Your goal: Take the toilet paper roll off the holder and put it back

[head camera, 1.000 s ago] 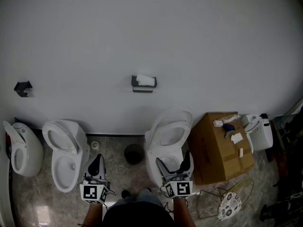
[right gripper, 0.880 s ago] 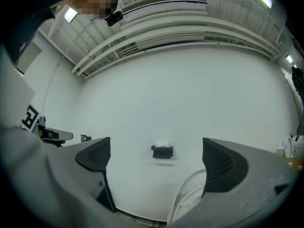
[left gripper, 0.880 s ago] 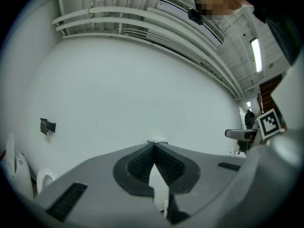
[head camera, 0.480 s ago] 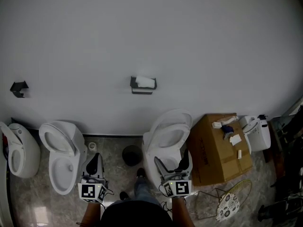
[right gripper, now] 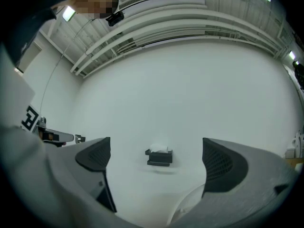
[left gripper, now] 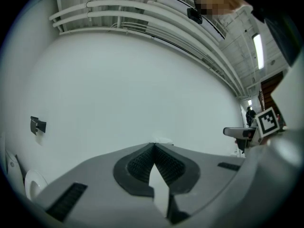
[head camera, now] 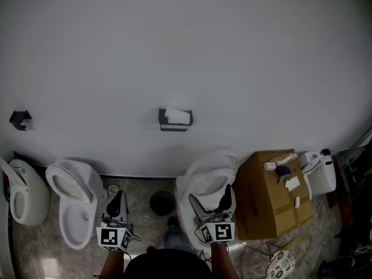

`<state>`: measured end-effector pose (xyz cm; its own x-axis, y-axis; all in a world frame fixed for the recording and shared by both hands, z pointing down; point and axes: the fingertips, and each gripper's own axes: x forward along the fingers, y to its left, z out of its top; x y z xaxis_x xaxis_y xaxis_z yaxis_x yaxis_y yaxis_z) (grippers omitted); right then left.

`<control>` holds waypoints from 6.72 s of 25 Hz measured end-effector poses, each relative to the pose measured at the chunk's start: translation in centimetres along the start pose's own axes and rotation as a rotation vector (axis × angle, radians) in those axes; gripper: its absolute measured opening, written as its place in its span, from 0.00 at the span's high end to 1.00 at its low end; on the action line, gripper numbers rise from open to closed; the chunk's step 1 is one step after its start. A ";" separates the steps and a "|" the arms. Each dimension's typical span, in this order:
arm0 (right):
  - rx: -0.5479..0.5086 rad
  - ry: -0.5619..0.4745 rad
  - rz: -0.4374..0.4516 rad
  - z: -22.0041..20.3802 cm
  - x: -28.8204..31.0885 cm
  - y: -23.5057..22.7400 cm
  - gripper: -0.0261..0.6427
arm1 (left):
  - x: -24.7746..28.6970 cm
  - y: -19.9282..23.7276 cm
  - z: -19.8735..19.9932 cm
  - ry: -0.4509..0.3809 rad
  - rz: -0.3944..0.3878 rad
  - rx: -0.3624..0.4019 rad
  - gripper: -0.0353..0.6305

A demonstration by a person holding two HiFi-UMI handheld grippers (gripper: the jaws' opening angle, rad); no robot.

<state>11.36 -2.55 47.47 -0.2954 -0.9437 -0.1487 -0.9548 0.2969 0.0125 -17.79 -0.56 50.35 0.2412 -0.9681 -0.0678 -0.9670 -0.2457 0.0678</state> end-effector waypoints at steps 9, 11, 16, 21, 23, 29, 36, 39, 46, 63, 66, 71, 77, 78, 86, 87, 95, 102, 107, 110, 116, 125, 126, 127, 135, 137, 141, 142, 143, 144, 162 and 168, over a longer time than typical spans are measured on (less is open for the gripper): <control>0.016 -0.005 0.036 -0.7 7.2 -3.2 0.09 | 7.3 0.4 0.8 -0.002 0.032 0.016 0.94; 0.017 0.002 0.044 -1.2 8.5 -4.1 0.09 | 8.9 0.0 1.6 0.009 0.050 0.000 0.94; 0.020 0.015 0.072 -1.8 12.0 -6.5 0.09 | 12.2 -0.2 -0.7 0.000 0.042 0.037 0.94; 0.024 0.010 0.102 -1.7 14.5 -8.5 0.09 | 15.6 -1.8 0.4 0.032 0.064 0.002 0.94; 0.025 0.008 0.112 -1.7 15.2 -9.3 0.09 | 16.7 -2.1 0.4 0.010 0.065 0.011 0.94; 0.026 0.001 0.145 -1.5 16.9 -11.4 0.09 | 18.7 -2.8 0.2 0.002 0.096 0.026 0.94; 0.028 0.017 0.174 -2.5 18.7 -11.4 0.09 | 19.1 -2.5 -0.8 0.061 0.101 0.008 0.94; 0.015 0.015 0.185 -2.6 19.6 -10.7 0.09 | 19.0 -1.0 -1.5 0.018 0.100 0.046 0.94; -0.016 0.026 0.228 -3.1 22.0 -8.5 0.09 | 19.7 0.7 0.0 0.009 0.095 0.025 0.94; -0.020 0.112 0.340 -7.6 28.5 -6.7 0.10 | 20.4 3.3 -0.8 0.012 0.125 0.015 0.94; -0.020 0.131 0.350 -8.5 29.4 -6.6 0.10 | 20.1 3.5 -1.5 0.033 0.126 0.020 0.94; -0.003 0.169 0.372 -10.1 31.1 -6.4 0.10 | 20.1 3.5 -1.0 0.025 0.127 0.012 0.94; -0.011 0.216 0.396 -11.4 33.1 -5.9 0.10 | 19.9 3.8 0.0 0.064 0.153 -0.009 0.94; -0.014 0.221 0.401 -11.5 33.4 -5.7 0.10 | 19.8 3.8 -0.2 0.071 0.148 -0.018 0.94; -0.049 0.288 0.433 -12.6 35.4 -4.8 0.13 | 18.8 5.3 -1.6 0.037 0.167 0.001 0.94; -0.049 0.292 0.435 -12.7 35.6 -4.6 0.14 | 18.6 5.5 -1.6 0.036 0.171 -0.002 0.94; -0.076 0.341 0.439 -14.0 36.6 -4.2 0.22 | 18.5 6.0 -0.5 0.056 0.202 -0.029 0.94; -0.130 0.371 0.445 -14.6 36.8 -4.0 0.36 | 18.6 6.1 -0.7 0.043 0.190 -0.043 0.94; -0.157 0.401 0.471 -15.0 37.1 -3.7 0.42 | 18.8 6.5 -1.5 0.035 0.193 -0.020 0.94; -0.174 0.409 0.469 -15.1 37.3 -3.9 0.47 | 19.0 6.6 -0.9 0.042 0.201 -0.029 0.94; -0.188 0.409 0.462 -15.0 37.1 -3.9 0.53 | 18.8 6.9 -1.4 0.036 0.192 -0.033 0.94; -0.187 0.407 0.461 -14.7 36.7 -3.8 0.55 | 18.9 6.9 -0.8 0.022 0.192 -0.019 0.94; -0.193 0.407 0.461 -14.7 36.6 -3.8 0.55 | 19.0 6.9 -0.9 0.020 0.191 -0.019 0.94; -0.198 0.407 0.460 -14.6 36.6 -3.9 0.55 | 19.1 6.8 -1.0 0.017 0.187 -0.023 0.94; -0.196 0.353 0.440 -12.4 36.3 -4.2 0.55 | 19.3 6.3 -1.2 0.016 0.162 -0.006 0.94; -0.195 0.332 0.435 -11.5 36.2 -4.3 0.55 | 19.4 6.2 -1.1 0.018 0.160 -0.002 0.94; -0.199 0.290 0.427 -9.5 36.0 -4.4 0.55 | 19.4 6.0 -0.9 0.012 0.151 0.003 0.94; -0.199 0.279 0.425 -9.0 36.0 -4.4 0.55 | 19.5 5.9 -0.8 0.013 0.151 -0.001 0.94; -0.199 0.269 0.422 -8.6 36.0 -4.4 0.55 | 19.6 5.8 -0.4 0.013 0.150 -0.008 0.94; -0.201 0.260 0.420 -8.1 36.0 -4.4 0.55 | 19.7 5.7 0.0 0.010 0.149 -0.017 0.94; -0.239 0.050 0.412 1.5 34.4 -3.6 0.55 | 19.3 5.5 0.0 0.010 0.145 -0.003 0.94; -0.249 0.032 0.417 2.1 34.4 -3.2 0.55 | 19.3 5.5 0.1 0.008 0.142 -0.001 0.94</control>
<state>4.30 -35.66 40.23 -0.6517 -0.7568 -0.0500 -0.7322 0.6106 0.3018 -18.47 -20.57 49.35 0.1024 -0.9935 -0.0492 -0.9914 -0.1060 0.0768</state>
